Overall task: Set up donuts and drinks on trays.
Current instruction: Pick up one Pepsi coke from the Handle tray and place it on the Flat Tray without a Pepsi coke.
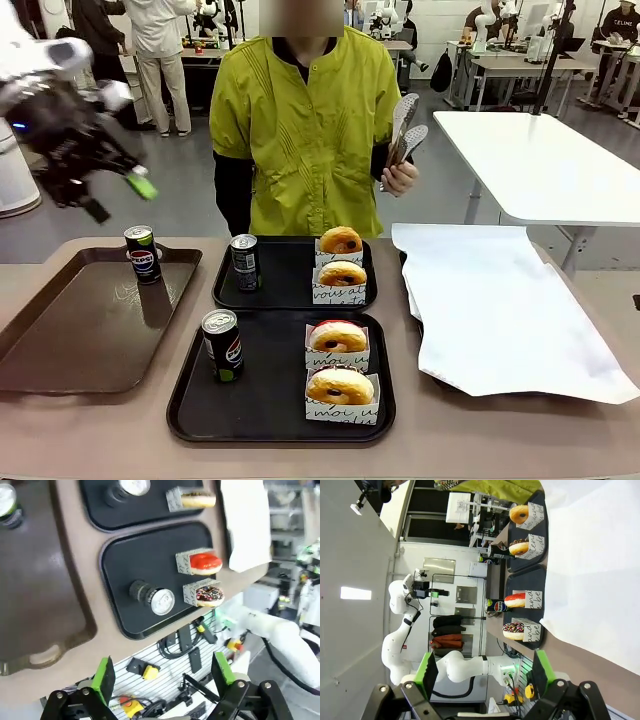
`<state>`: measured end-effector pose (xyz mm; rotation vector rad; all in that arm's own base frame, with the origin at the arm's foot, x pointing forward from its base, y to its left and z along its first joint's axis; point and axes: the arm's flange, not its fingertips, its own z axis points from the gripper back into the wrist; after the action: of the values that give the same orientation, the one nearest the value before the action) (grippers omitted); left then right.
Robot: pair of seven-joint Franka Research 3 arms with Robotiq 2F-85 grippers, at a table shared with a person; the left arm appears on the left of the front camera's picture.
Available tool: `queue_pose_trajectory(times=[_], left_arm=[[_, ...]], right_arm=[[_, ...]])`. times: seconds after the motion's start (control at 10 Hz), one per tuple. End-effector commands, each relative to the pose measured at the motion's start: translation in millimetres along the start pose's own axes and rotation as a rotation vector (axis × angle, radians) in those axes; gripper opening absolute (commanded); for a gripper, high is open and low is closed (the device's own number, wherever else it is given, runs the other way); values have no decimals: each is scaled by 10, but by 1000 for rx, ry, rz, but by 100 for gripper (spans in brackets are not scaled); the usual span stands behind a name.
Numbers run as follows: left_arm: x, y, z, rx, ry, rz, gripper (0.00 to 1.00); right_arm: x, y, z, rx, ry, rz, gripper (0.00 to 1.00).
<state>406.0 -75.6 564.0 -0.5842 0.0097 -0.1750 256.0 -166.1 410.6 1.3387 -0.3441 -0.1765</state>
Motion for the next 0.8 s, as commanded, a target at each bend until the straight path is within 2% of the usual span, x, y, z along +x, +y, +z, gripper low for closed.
queue_pose_trajectory(times=[0.0, 0.2, 0.4, 0.6, 0.7], left_arm=[[-400, 670, 264, -216, -69, 27, 100], [-612, 1216, 474, -404, -133, 44, 100], [-1123, 1664, 446, -542, -214, 44, 100], [-1248, 1931, 481, -560, -280, 94, 100], [-1345, 1849, 434, -502, -280, 85, 100]], right_arm=[[15, 1, -18, 14, -8, 11, 100], [15, 1, -18, 14, -8, 11, 100], [15, 1, -18, 14, -8, 11, 100], [15, 1, -18, 14, -8, 11, 100], [15, 1, -18, 14, -8, 11, 100]])
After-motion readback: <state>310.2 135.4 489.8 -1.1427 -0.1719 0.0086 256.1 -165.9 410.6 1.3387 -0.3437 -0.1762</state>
